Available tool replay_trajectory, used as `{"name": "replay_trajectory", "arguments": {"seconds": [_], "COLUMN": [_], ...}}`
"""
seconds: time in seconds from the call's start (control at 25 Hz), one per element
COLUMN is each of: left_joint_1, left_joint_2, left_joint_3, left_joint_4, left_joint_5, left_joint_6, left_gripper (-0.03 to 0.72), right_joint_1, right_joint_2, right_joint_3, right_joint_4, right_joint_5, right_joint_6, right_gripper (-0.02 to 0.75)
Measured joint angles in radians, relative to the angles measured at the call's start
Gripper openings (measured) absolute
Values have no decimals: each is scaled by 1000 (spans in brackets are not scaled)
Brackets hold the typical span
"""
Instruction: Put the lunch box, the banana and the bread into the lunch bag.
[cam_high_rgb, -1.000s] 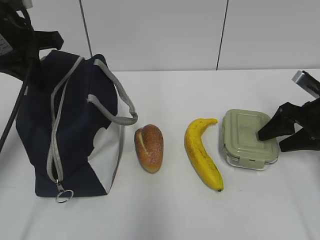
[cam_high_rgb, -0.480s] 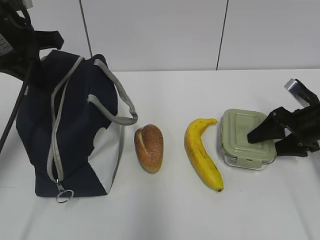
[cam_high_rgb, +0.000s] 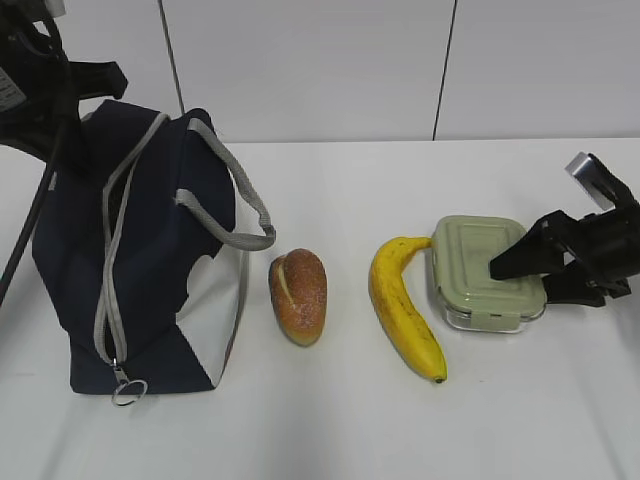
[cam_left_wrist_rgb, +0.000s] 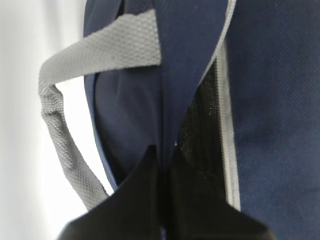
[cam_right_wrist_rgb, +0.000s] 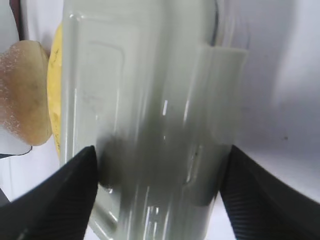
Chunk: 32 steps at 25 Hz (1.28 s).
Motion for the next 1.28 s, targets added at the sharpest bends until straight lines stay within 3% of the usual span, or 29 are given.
{"name": "replay_trajectory", "arguments": {"seconds": [0.32,0.68,0.96,1.28], "left_joint_1": [0,0,0,0], "left_joint_2": [0,0,0,0], "left_joint_3": [0,0,0,0], "left_joint_4": [-1,-2,-42,-178], "left_joint_5": [1,2,5,-9], "left_joint_6": [0,0,0,73], "left_gripper": [0,0,-1,-1], "right_joint_1": [0,0,0,69], "right_joint_2": [0,4,4,-74], "right_joint_3": [0,0,0,-4], "right_joint_4": [30,67,308,459], "right_joint_5": [44,71,137,133], "right_joint_6": [-2,-8,-47,-53], "right_gripper": [400,392,392,391]}}
